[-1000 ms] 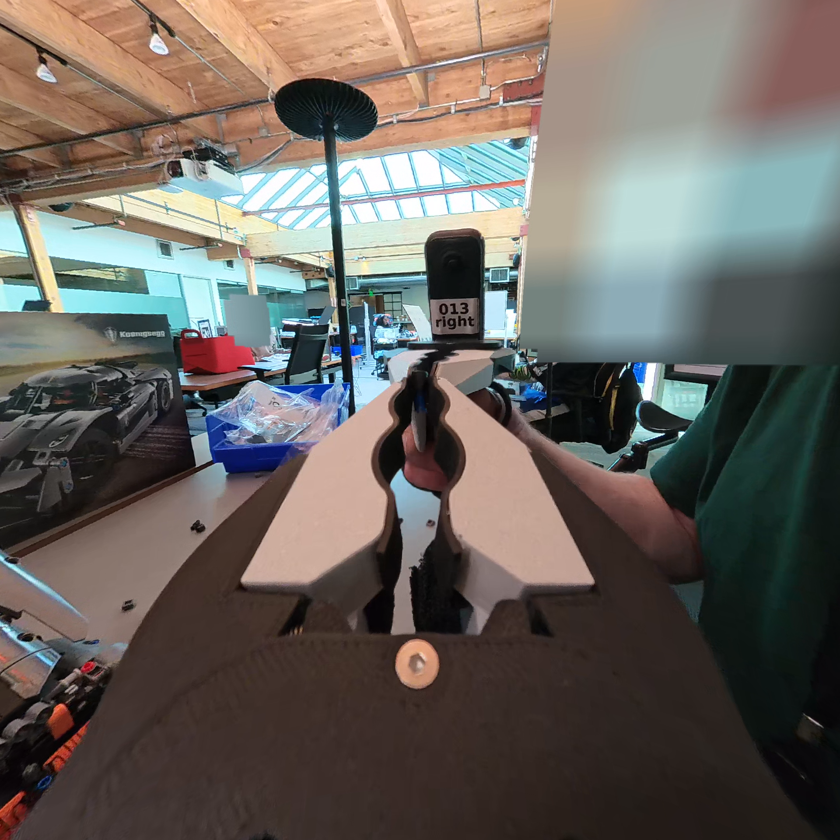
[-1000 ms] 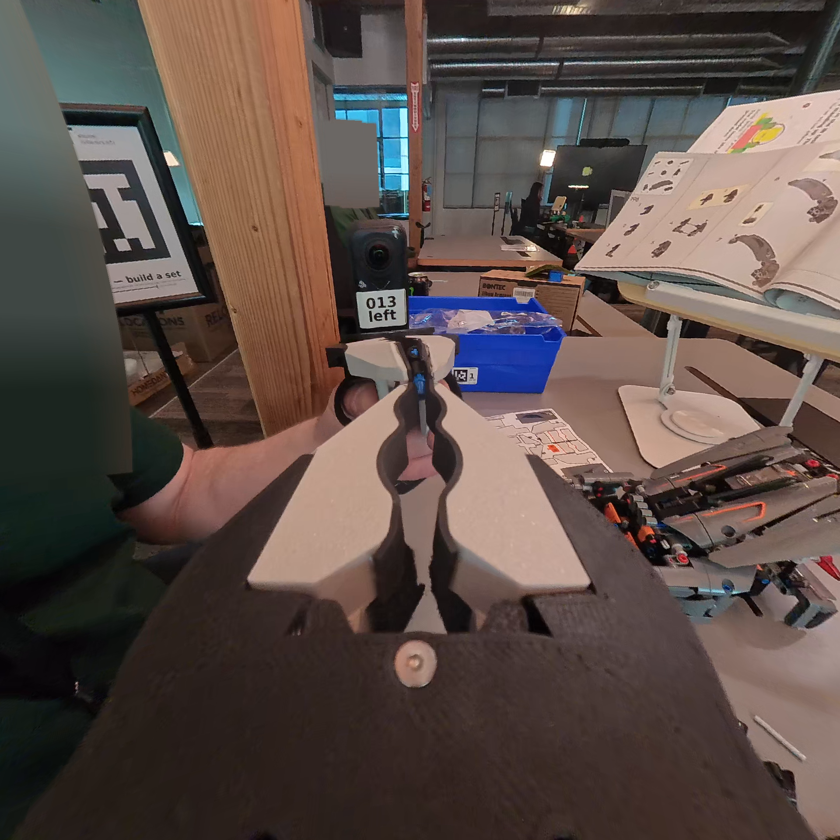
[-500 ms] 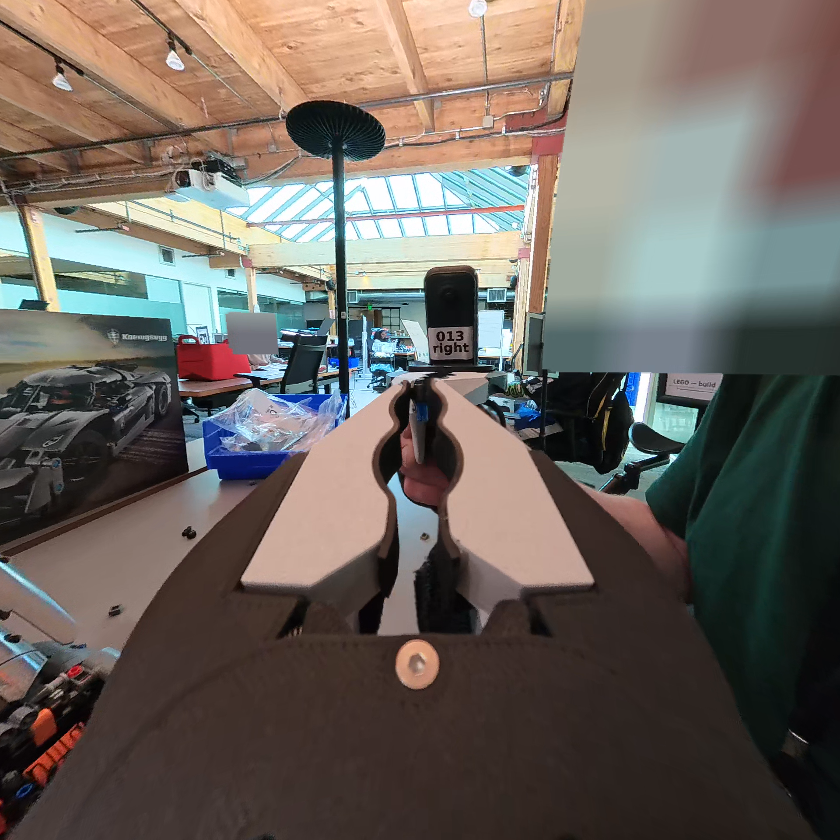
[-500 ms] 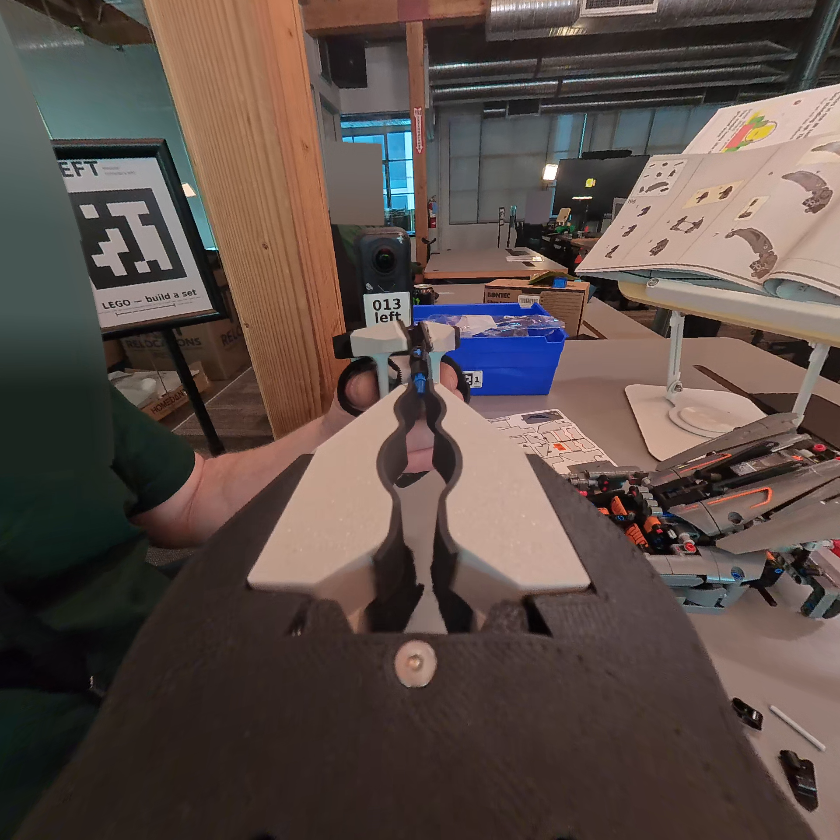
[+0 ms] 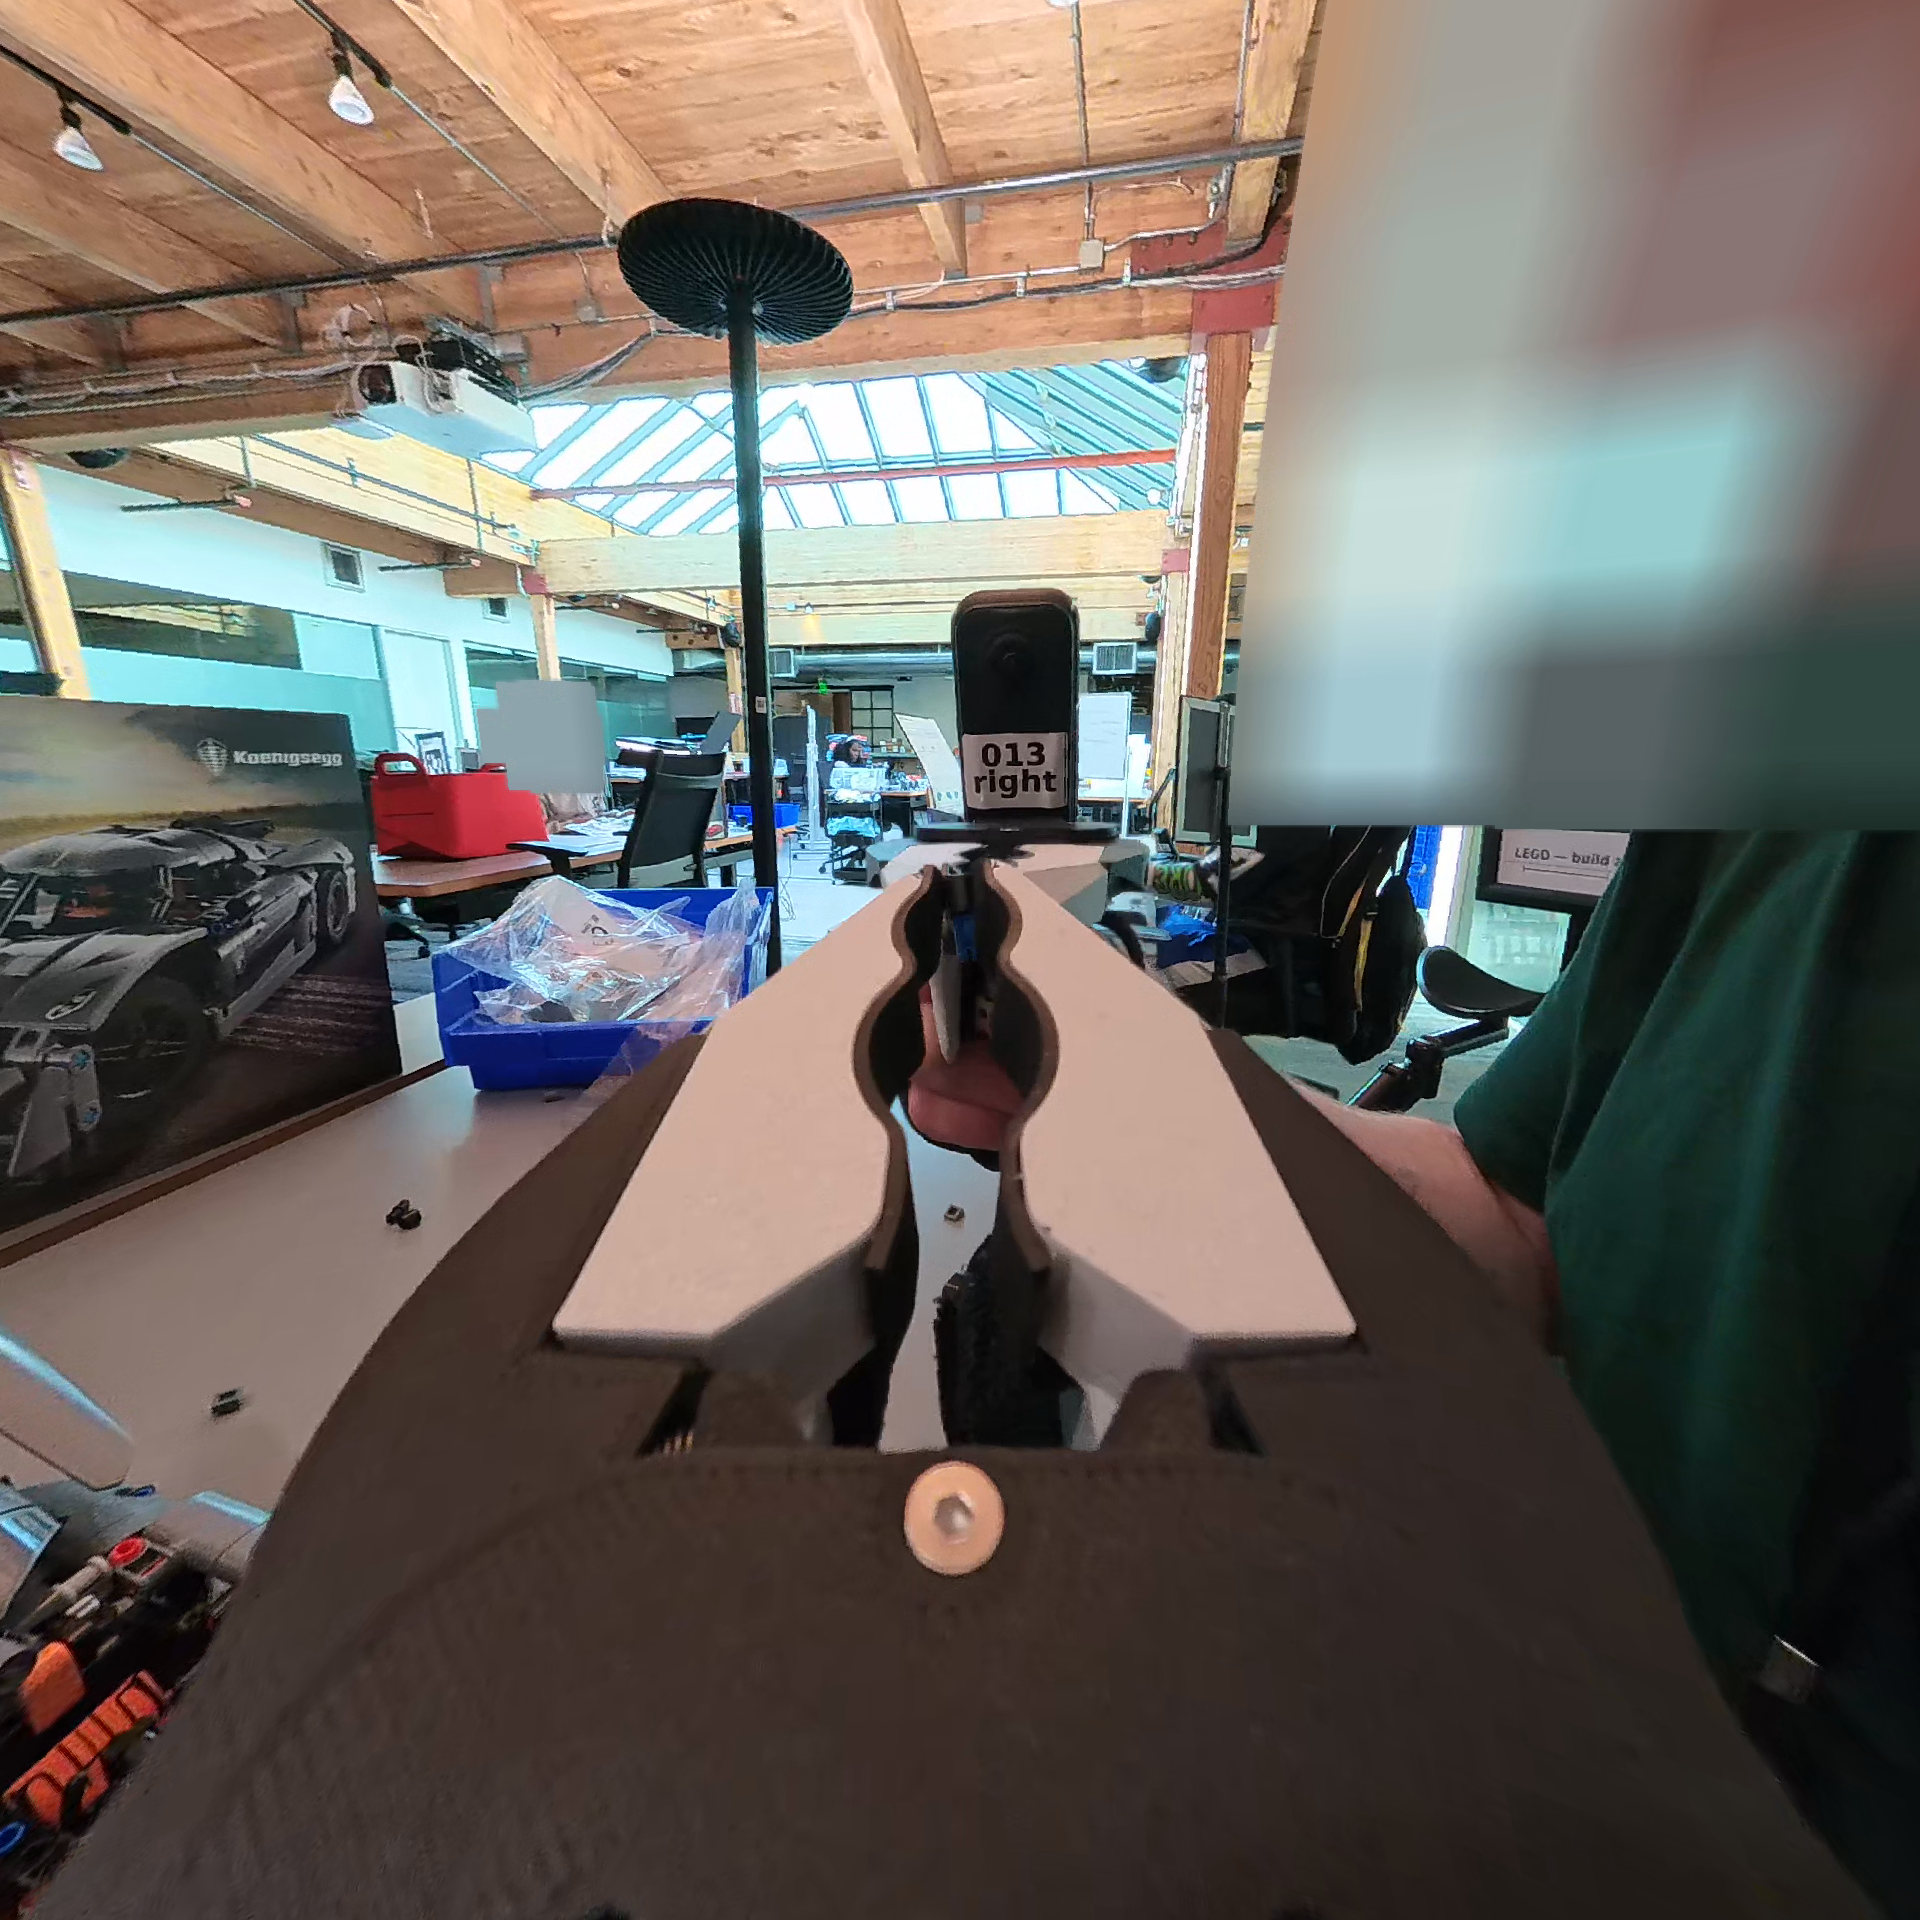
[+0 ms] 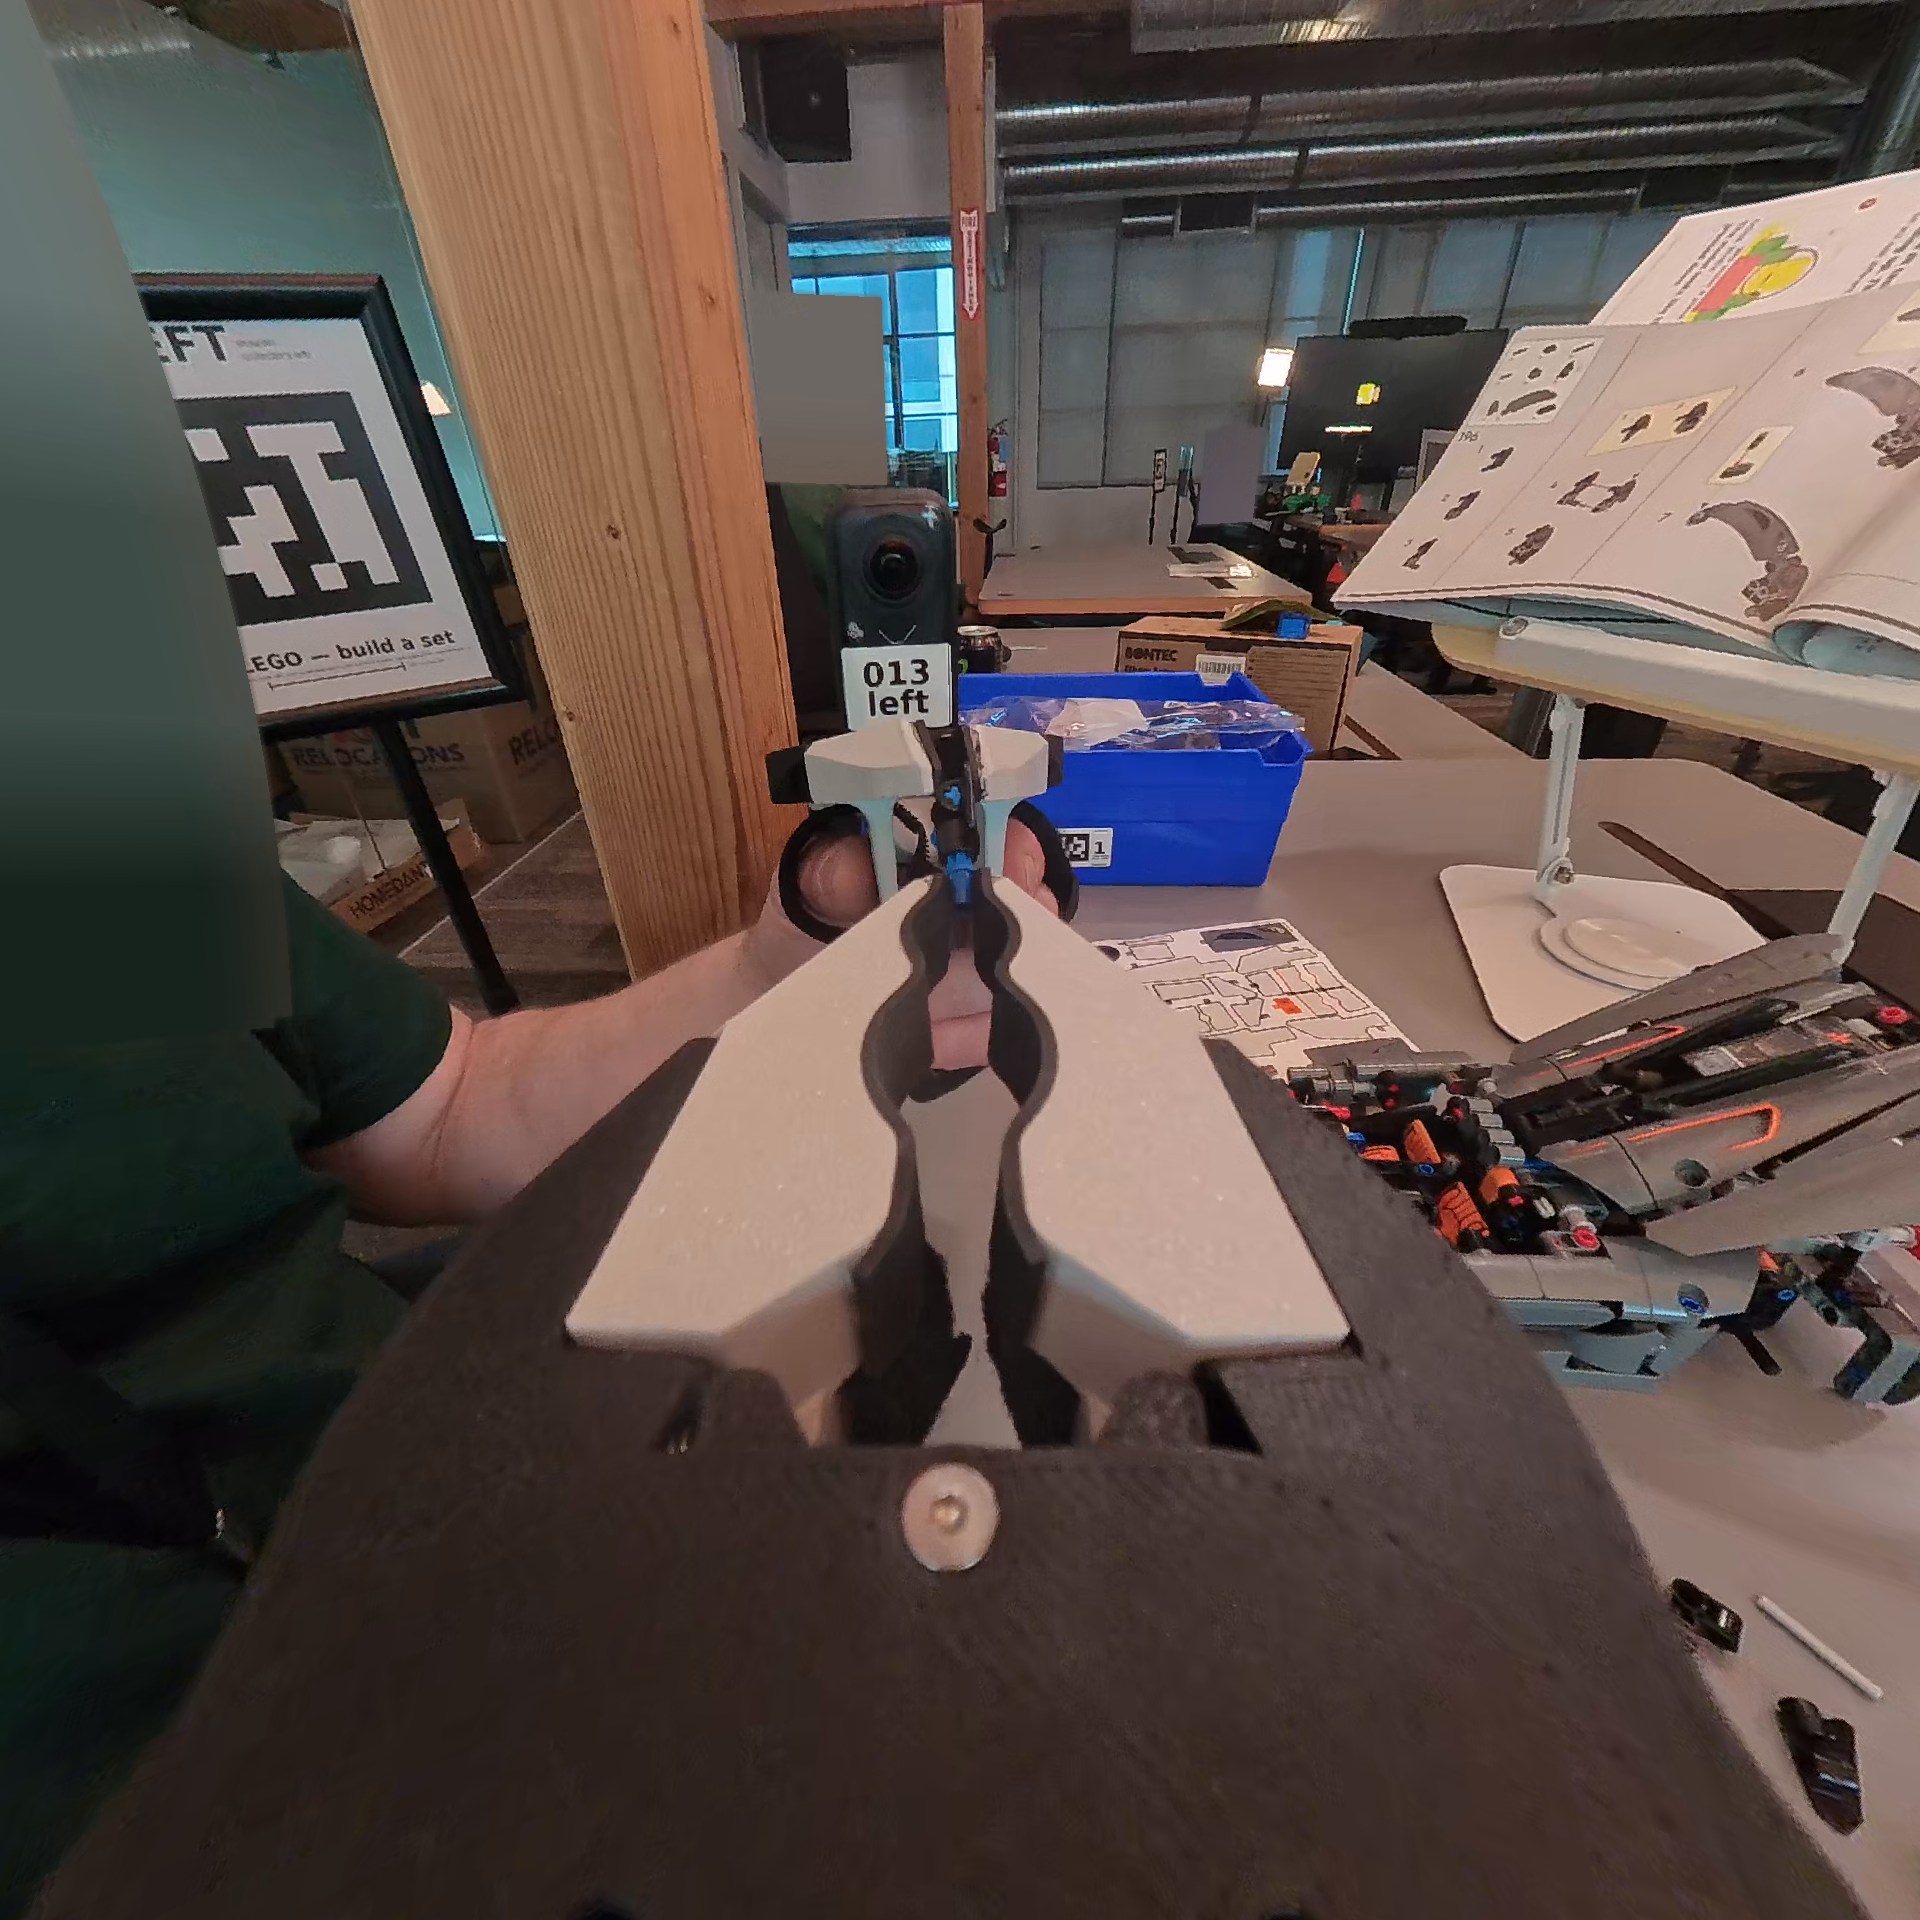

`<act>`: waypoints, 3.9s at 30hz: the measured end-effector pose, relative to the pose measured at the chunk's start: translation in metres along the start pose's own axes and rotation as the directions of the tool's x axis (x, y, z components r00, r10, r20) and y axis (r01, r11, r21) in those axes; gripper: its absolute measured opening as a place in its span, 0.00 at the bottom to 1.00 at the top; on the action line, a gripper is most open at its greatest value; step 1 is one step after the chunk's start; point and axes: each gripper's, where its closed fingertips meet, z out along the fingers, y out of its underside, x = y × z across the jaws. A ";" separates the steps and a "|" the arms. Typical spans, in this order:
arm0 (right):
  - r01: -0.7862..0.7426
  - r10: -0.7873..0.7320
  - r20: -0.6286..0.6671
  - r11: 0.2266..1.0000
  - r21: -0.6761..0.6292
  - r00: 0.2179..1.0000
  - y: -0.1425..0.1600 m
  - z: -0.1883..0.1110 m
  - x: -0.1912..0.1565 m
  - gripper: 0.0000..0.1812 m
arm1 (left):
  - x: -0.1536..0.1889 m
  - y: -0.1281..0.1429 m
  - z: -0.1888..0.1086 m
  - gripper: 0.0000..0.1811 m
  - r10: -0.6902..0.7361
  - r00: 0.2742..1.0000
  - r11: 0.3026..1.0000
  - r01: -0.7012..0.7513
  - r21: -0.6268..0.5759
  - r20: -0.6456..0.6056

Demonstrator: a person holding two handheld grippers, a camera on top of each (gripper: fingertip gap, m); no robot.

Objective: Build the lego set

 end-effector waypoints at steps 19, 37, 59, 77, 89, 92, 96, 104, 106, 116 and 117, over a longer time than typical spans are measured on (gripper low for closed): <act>-0.071 0.071 -0.002 0.997 0.042 0.997 0.008 0.008 0.000 0.00 | -0.005 0.002 0.003 0.00 0.055 0.994 0.997 -0.060 0.051 0.092; -0.068 0.068 0.006 0.996 -0.049 0.998 0.026 -0.002 -0.003 0.01 | 0.002 0.023 -0.003 0.00 0.057 0.995 0.997 -0.052 -0.058 0.076; -0.066 0.060 -0.029 0.940 -0.334 0.998 0.099 -0.016 -0.003 0.01 | 0.004 0.107 -0.032 0.00 0.134 0.984 0.911 -0.074 -0.405 0.121; -0.055 0.050 -0.024 0.948 -0.314 0.998 0.099 -0.012 -0.002 0.01 | 0.003 0.106 -0.033 0.00 0.149 0.980 0.914 -0.084 -0.397 0.133; -0.051 0.045 -0.028 0.948 -0.314 0.999 0.098 -0.011 -0.001 0.01 | 0.002 0.107 -0.033 0.00 0.152 0.979 0.911 -0.084 -0.403 0.138; -0.049 0.042 -0.028 0.948 -0.315 0.999 0.098 -0.011 -0.001 0.01 | 0.003 0.107 -0.033 0.00 0.157 0.978 0.909 -0.089 -0.407 0.137; -0.051 0.045 -0.028 0.948 -0.313 0.999 0.098 -0.011 -0.001 0.01 | 0.003 0.107 -0.033 0.00 0.151 0.979 0.911 -0.085 -0.403 0.136; -0.046 0.037 -0.037 0.951 -0.307 0.999 0.098 -0.012 0.001 0.01 | 0.001 0.106 -0.032 0.00 0.161 0.978 0.912 -0.095 -0.400 0.136; -0.046 0.037 -0.038 0.958 -0.284 0.999 0.093 -0.011 -0.001 0.01 | 0.001 0.098 -0.031 0.00 0.159 0.976 0.927 -0.096 -0.363 0.147; -0.065 0.061 -0.032 0.985 -0.157 0.998 0.065 0.004 -0.009 0.01 | 0.011 0.066 -0.033 0.05 0.128 0.980 0.964 -0.086 -0.253 0.153; -0.065 0.062 -0.024 0.986 -0.151 0.998 0.064 0.007 -0.012 0.01 | 0.012 0.064 -0.033 0.04 0.123 0.981 0.966 -0.082 -0.246 0.152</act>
